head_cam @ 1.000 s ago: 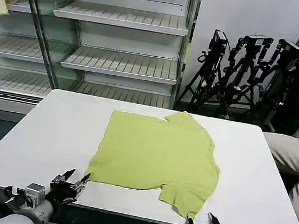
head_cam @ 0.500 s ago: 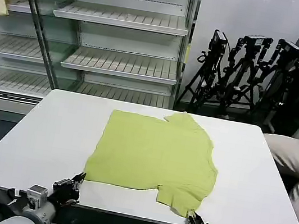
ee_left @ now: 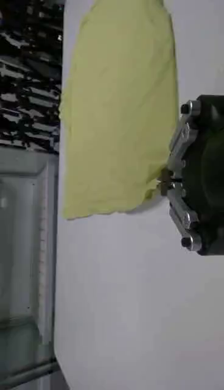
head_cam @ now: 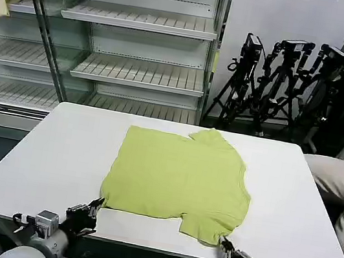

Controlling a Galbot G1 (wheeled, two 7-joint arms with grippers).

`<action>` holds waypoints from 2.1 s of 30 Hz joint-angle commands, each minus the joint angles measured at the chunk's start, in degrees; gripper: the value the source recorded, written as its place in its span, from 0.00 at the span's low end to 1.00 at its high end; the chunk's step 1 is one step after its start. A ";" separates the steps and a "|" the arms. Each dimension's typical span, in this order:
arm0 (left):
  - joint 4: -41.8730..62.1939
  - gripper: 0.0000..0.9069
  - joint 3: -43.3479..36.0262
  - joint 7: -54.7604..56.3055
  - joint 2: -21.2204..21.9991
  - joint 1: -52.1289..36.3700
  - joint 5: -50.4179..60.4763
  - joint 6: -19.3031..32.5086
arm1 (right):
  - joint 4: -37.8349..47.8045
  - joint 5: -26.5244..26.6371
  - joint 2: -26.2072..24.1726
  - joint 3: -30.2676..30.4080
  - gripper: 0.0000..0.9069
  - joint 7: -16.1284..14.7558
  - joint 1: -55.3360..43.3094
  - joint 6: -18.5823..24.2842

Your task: Fold and organize the clothes.

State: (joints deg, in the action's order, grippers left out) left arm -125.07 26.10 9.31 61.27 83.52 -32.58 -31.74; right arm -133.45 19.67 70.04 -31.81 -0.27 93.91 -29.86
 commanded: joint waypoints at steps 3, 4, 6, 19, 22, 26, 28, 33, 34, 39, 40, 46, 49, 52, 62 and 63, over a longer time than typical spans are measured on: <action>2.66 0.01 -1.69 0.22 -1.04 -8.66 -2.59 2.06 | 3.66 1.72 -0.81 -0.41 0.00 1.41 -10.49 -0.83; 2.97 0.01 -1.96 0.31 -1.09 -9.14 -3.06 2.23 | 3.98 1.79 -0.92 -0.56 0.00 1.40 -10.89 -0.81; 4.92 0.01 -2.94 0.39 -1.15 -12.38 -4.18 2.70 | 5.37 1.44 -1.16 -1.22 0.00 1.23 -12.18 -0.44; 11.82 0.01 -5.54 0.53 0.30 -19.27 -6.45 3.12 | 12.34 1.20 -1.82 0.24 0.00 0.93 -20.90 0.90; 11.88 0.01 -5.62 0.48 0.34 -19.33 -6.45 3.16 | 12.66 1.16 -1.53 0.28 0.00 0.83 -20.92 1.15; 12.64 0.01 -6.00 0.48 0.16 -20.39 -6.47 3.14 | 13.42 1.12 -1.44 0.26 0.00 0.81 -21.71 1.60; 13.22 0.01 -6.37 0.51 0.24 -21.20 -6.53 3.12 | 14.72 1.18 -1.43 0.26 0.00 0.75 -22.96 1.80; 15.39 0.01 -7.44 0.87 1.04 -23.07 -6.52 3.03 | 18.53 1.20 -1.60 1.72 0.00 0.42 -26.31 2.57; 15.74 0.01 -7.58 0.90 1.13 -23.25 -6.52 3.00 | 18.85 1.21 -1.62 2.05 0.00 0.33 -26.73 2.67; 19.19 0.01 -7.99 0.83 2.10 -25.26 -6.15 3.00 | 21.67 0.37 -1.01 3.88 0.00 -0.24 -29.44 3.16; 19.67 0.01 -7.99 0.82 2.15 -25.58 -6.14 3.00 | 22.06 0.12 -0.93 4.06 0.00 -0.29 -29.67 3.20; 20.60 0.01 -8.45 0.75 1.66 -27.72 -6.34 2.91 | 25.17 -2.08 -0.28 4.97 0.00 -0.84 -30.73 3.95; 21.53 0.01 -8.64 0.76 1.54 -28.54 -6.41 2.91 | 25.76 -2.70 0.04 5.21 0.00 -1.03 -30.92 4.29; 22.21 0.01 -9.03 0.75 1.52 -28.76 -6.40 2.91 | 26.28 -2.67 0.06 5.21 0.00 -0.99 -31.56 4.41; 23.45 0.01 -10.46 0.30 0.06 -30.10 -6.27 2.98 | 28.68 -2.58 -0.66 7.08 0.00 -1.15 -35.86 4.38; 23.74 0.01 -10.52 0.25 -0.12 -30.29 -6.27 2.99 | 28.91 -2.58 -0.68 7.13 0.00 -1.18 -36.06 4.40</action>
State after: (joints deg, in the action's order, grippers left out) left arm -103.11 16.11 9.78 62.19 54.78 -38.94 -28.83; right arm -106.55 17.52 69.43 -25.54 -1.38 60.57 -25.58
